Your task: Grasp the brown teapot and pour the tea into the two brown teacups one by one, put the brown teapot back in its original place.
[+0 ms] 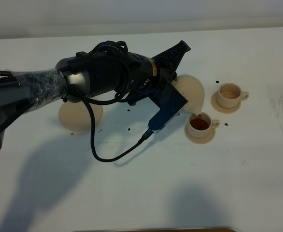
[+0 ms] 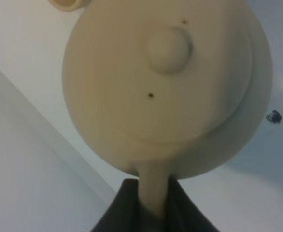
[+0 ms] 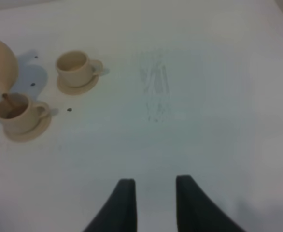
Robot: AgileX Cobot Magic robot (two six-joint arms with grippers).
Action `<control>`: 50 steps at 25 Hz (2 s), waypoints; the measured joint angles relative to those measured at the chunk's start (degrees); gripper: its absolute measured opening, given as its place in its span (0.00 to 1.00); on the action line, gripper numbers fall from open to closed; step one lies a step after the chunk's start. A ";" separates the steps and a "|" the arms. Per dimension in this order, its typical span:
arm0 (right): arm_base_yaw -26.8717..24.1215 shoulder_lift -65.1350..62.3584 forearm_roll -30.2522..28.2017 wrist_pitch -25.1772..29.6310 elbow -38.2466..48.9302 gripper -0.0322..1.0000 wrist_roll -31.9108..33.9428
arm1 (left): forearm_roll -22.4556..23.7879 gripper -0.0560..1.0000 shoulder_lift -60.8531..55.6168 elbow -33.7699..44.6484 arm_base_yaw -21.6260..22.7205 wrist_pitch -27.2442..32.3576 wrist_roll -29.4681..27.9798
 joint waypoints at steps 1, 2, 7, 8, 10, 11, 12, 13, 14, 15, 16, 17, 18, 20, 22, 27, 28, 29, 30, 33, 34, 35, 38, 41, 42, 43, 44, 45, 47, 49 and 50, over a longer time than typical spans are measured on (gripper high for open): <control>0.00 0.00 0.00 0.00 0.00 0.25 0.00 | 0.00 0.13 0.00 0.00 0.00 0.00 0.14; 0.00 0.00 0.00 0.00 0.00 0.25 0.00 | 0.00 0.13 -0.06 0.00 0.00 0.00 0.14; 0.00 0.00 0.00 0.00 0.00 0.25 0.00 | 0.00 0.13 -0.72 0.00 0.00 -0.12 0.25; 0.00 0.00 0.00 0.00 0.00 0.25 0.00 | 0.06 0.13 -0.83 0.00 0.00 -0.27 0.25; 0.00 0.00 0.00 0.00 0.00 0.25 0.00 | 0.29 0.13 -0.89 0.00 0.00 -0.33 0.25; 0.00 0.00 0.00 0.00 0.00 0.25 0.00 | 0.56 0.13 -0.89 0.00 0.00 -0.33 0.27; 0.00 0.00 0.00 0.00 0.00 0.25 0.00 | 0.78 0.13 -0.89 0.00 0.00 -0.33 0.27; 0.00 0.00 0.00 0.00 0.00 0.25 0.00 | 0.87 0.13 -0.89 0.00 0.00 -0.33 0.27; 0.00 0.00 0.00 0.00 0.00 0.25 0.00 | 0.92 0.13 -0.89 0.00 0.00 -0.33 0.27; 0.00 0.00 0.00 0.00 0.00 0.25 0.00 | 0.99 0.13 -0.89 0.00 0.00 -0.33 0.27; 0.00 0.00 0.00 0.00 0.00 0.25 -0.05 | 1.06 0.13 -0.89 0.00 0.00 -0.33 0.27; 0.00 0.00 0.00 0.00 0.00 0.25 -0.05 | 1.10 0.13 -0.89 0.00 0.00 -0.33 0.27; 0.00 0.00 0.00 0.00 0.00 0.25 -0.05 | 1.10 0.13 -0.89 0.00 0.00 -0.33 0.27; 0.00 0.00 0.00 0.00 0.00 0.25 -0.05 | 1.10 0.13 -0.89 0.00 0.00 -0.33 0.27; 0.00 0.00 0.00 0.00 0.00 0.25 -0.05 | 1.25 0.13 -0.89 0.00 0.00 -0.37 0.27; 0.00 0.00 0.00 0.00 0.00 0.25 -0.05 | 1.51 0.13 -0.89 0.00 0.00 -0.37 0.32; 0.00 0.00 0.00 0.00 0.00 0.25 -0.05 | 1.58 0.13 -0.89 0.00 0.00 -0.39 0.32; 0.00 0.00 0.00 0.00 0.00 0.25 -0.05 | 1.66 0.13 -0.89 0.00 0.00 -0.39 0.32; 0.00 0.00 0.00 0.00 0.00 0.25 -0.05 | 1.70 0.13 -0.89 0.00 0.00 -0.39 0.32; 0.00 0.00 0.00 0.00 0.00 0.25 -0.05 | 1.77 0.13 -0.89 0.00 0.00 -0.44 0.32; 0.00 0.00 0.00 0.00 0.00 0.25 -0.05 | 1.91 0.13 -0.89 0.00 0.00 -0.49 0.32; 0.00 0.00 0.00 0.00 0.00 0.25 -0.05 | 2.04 0.13 -0.89 0.00 0.00 -0.51 0.32; 0.00 0.00 0.00 0.00 0.00 0.25 -0.05 | 2.17 0.13 -0.89 0.00 0.00 -0.68 0.32; 0.00 0.00 0.00 0.00 0.00 0.25 -0.05 | 2.31 0.13 -0.89 0.00 0.00 -1.06 0.32; 0.00 0.00 0.00 0.00 0.00 0.25 -0.05 | 2.31 0.13 -0.89 0.00 0.00 -1.20 0.32; 0.00 0.00 0.00 0.00 0.00 0.25 -0.05 | 2.31 0.13 -0.89 0.00 0.00 -1.25 0.32; 0.00 0.00 0.00 0.00 0.00 0.25 -0.05 | 2.31 0.13 -0.89 0.00 0.00 -1.25 0.32; 0.00 0.00 0.00 0.00 0.00 0.25 -0.05 | 2.31 0.13 -0.89 0.00 0.00 -1.25 0.32; 0.00 0.00 0.00 0.00 0.00 0.25 -0.05 | 2.36 0.13 -0.89 0.00 0.00 -1.25 0.32; 0.00 0.00 0.00 0.00 0.00 0.25 -0.05 | 2.36 0.13 -0.89 0.00 0.00 -1.25 0.32; 0.00 0.00 0.00 0.00 0.00 0.25 -0.05 | 2.41 0.13 -0.89 0.00 0.00 -1.33 0.32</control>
